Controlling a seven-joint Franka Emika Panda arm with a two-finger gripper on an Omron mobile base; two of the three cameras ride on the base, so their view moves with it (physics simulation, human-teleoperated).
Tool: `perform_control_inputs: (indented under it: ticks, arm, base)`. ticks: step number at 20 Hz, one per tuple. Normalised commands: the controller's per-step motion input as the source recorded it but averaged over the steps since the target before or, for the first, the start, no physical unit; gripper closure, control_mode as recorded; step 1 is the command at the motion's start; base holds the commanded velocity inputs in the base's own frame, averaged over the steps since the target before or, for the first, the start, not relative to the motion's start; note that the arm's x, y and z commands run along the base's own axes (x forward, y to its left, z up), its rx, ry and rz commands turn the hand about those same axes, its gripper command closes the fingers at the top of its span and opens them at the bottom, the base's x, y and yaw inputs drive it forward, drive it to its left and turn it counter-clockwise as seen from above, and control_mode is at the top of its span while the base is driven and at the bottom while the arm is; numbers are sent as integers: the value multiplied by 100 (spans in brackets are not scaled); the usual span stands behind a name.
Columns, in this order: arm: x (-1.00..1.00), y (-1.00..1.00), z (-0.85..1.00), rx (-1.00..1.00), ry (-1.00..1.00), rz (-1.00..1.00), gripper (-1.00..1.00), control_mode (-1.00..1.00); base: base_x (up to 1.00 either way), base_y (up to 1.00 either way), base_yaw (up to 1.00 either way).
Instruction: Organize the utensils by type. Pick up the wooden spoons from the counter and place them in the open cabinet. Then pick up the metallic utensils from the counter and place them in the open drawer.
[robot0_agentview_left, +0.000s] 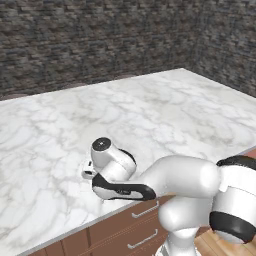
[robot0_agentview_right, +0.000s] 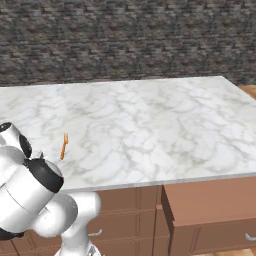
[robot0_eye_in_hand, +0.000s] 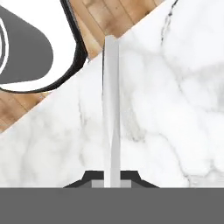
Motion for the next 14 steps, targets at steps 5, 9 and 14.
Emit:
perform_control_inputs:
  ticks: [5,9,14]
  arm:
    - [-17,-75,87,8,5,-60,100,-100]
    - [-7,-88,66,13,0,-54,100,-100]
    - [-4,-93,27,7,0,-54,100,-100]
  base:
    - [0,0,0]
    - [0,0,0]
    - [0,0,0]
